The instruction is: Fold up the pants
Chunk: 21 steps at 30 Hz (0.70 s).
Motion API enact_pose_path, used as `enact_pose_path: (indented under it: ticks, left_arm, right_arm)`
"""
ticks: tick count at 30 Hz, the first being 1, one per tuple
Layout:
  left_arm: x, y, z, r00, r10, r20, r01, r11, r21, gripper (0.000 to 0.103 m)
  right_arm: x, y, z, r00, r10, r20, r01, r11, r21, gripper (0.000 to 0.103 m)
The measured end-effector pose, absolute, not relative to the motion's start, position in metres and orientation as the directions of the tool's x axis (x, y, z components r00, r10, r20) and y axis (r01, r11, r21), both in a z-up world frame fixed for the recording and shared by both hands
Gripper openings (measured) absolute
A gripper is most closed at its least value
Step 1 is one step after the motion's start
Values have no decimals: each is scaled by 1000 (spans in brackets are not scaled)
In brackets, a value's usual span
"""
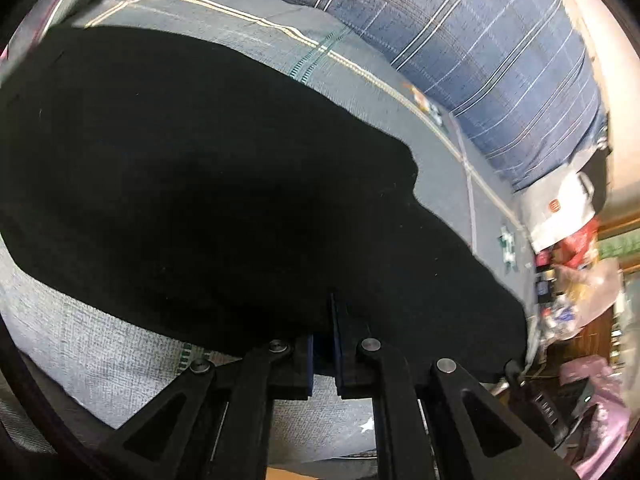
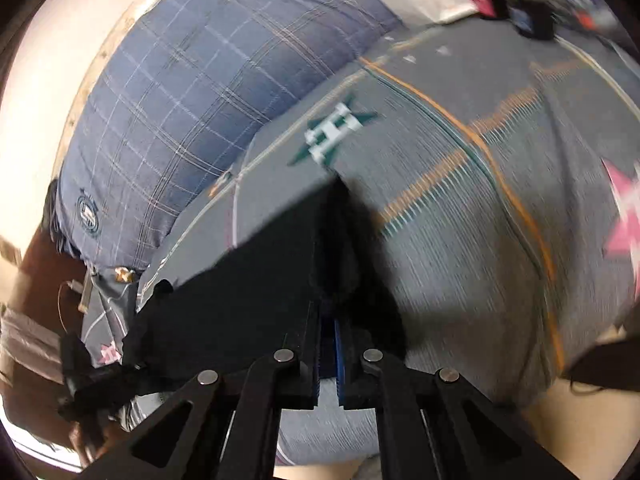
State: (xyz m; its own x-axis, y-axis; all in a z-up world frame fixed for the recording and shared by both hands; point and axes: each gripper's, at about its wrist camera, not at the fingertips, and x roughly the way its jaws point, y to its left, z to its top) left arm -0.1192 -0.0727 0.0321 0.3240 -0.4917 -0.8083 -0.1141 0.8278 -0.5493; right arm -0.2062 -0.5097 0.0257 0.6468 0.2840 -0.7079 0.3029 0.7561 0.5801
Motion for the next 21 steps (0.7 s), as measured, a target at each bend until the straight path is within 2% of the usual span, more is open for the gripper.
enact_pose_path:
  ticks: [3, 7, 12, 14, 16, 18, 19, 21]
  left_arm:
    - [-127, -67, 45, 361, -521, -773, -92, 806, -585, 7]
    - [-134, -67, 31, 345, -506, -791, -96, 819, -566, 7]
    - [-144, -62, 36, 378, -516, -769, -71, 812, -580, 7]
    - [-142, -62, 30, 372, -525, -765, -66, 808, -586, 7]
    - [-140, -65, 32, 377, -531, -759, -50, 806, -589, 7]
    - [-142, -66, 36, 384, -520, -763, -32, 819, -573, 8]
    - [-146, -69, 40, 396, -499, -771, -15, 836, -548, 11]
    - [-147, -81, 43, 431, -448, -783, 19, 872, -489, 26]
  right_arm:
    - [-216, -502, 41, 684, 252, -685, 268, 786, 557, 5]
    - [-211, -485, 37, 611, 144, -779, 310, 862, 402, 5]
    - [-222, -495, 33, 626, 149, -766, 334, 836, 436, 5]
    - [-220, -495, 29, 601, 118, -791, 353, 848, 395, 8]
    - [-212, -496, 15, 518, 153, -842, 377, 842, 385, 9]
    - [-219, -501, 22, 550, 170, -817, 366, 831, 419, 9]
    - [-225, -501, 30, 585, 165, -794, 346, 835, 428, 10]
    - [-232, -500, 49, 628, 132, -767, 316, 858, 406, 15]
